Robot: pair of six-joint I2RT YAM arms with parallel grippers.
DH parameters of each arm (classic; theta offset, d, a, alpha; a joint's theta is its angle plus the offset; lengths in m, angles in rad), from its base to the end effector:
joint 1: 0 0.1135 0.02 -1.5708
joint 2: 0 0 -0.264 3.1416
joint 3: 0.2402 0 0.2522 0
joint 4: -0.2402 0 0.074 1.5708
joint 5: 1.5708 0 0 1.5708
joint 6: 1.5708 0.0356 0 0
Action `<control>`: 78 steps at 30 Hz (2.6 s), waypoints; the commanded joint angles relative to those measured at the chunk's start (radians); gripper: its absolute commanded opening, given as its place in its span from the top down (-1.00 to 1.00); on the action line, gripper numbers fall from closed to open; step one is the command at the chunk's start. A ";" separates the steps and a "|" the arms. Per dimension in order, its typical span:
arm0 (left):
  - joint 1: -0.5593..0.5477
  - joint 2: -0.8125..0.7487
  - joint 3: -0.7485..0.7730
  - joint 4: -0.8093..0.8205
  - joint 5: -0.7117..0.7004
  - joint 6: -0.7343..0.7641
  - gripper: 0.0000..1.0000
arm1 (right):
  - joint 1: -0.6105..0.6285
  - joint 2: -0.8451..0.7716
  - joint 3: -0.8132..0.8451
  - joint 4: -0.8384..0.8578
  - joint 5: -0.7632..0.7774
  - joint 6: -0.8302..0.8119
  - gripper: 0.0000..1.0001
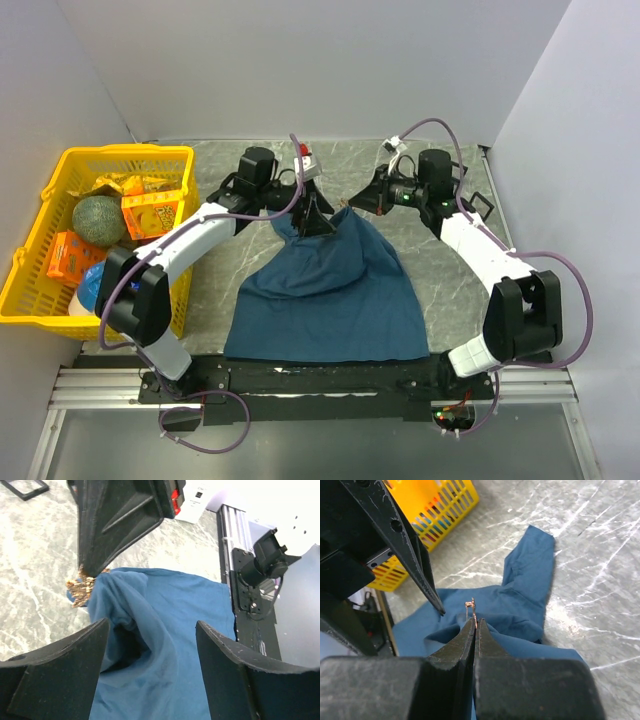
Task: Remove the brooch from the garment
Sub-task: Remove the brooch from the clothes.
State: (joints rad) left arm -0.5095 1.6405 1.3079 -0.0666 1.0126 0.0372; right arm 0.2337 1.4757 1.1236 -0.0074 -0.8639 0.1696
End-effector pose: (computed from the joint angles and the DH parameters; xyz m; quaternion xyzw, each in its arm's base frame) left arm 0.3127 -0.2093 0.3175 0.4549 0.6293 -0.5060 0.3755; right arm 0.3211 0.1043 0.3140 -0.2621 0.7386 0.4408 0.4376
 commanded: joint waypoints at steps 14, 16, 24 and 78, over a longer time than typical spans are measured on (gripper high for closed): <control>0.026 0.085 0.120 0.106 -0.211 -0.092 -0.49 | -0.025 -0.012 -0.028 0.158 -0.222 0.105 1.00; 0.035 0.091 0.120 0.122 -0.172 -0.112 -0.46 | -0.030 -0.018 -0.033 0.164 -0.237 0.111 1.00; 0.065 0.108 0.102 0.209 0.036 -0.197 -0.24 | -0.046 -0.017 -0.042 0.193 -0.262 0.140 1.00; -0.149 0.085 0.028 0.070 -0.272 -0.002 -0.52 | -0.062 -0.078 0.025 -0.016 0.020 0.028 1.00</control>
State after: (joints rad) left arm -0.6044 1.7790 1.3403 0.0460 0.8661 -0.0483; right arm 0.1780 1.4601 1.0924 -0.0277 -0.9195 0.2123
